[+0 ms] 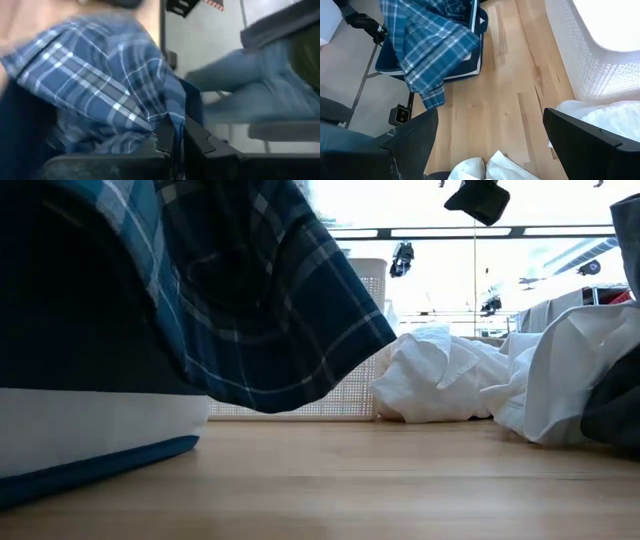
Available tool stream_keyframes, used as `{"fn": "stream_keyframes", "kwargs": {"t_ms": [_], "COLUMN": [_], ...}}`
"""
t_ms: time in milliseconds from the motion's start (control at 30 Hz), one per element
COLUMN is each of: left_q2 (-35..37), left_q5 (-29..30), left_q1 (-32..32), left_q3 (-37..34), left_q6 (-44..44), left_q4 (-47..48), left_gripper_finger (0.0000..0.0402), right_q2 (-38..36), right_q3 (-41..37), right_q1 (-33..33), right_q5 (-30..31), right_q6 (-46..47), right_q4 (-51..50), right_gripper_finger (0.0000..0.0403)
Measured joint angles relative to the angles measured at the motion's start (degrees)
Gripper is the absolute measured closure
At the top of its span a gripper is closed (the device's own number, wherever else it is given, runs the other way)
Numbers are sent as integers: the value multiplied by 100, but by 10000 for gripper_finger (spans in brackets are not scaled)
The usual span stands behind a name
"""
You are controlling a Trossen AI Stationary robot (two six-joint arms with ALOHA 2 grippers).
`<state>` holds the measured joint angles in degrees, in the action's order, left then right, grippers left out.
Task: Sort clothes
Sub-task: Put the blue shirt into the blue laundry organizer
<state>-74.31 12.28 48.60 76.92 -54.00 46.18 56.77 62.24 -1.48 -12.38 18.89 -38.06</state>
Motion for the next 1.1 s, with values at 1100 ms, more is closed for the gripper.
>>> {"fn": "stream_keyframes", "kwargs": {"t_ms": [1100], "left_q2": [-1293], "left_q5": [923], "left_q1": [-430], "left_q3": [-3011], "left_q6": [-4194], "left_q4": [-1587], "left_gripper_finger": [401], "right_q2": [513], "right_q3": [-13], "right_q1": [2], "right_q5": [48], "right_q6": [-85], "right_q4": [282], "right_gripper_finger": [48]}}
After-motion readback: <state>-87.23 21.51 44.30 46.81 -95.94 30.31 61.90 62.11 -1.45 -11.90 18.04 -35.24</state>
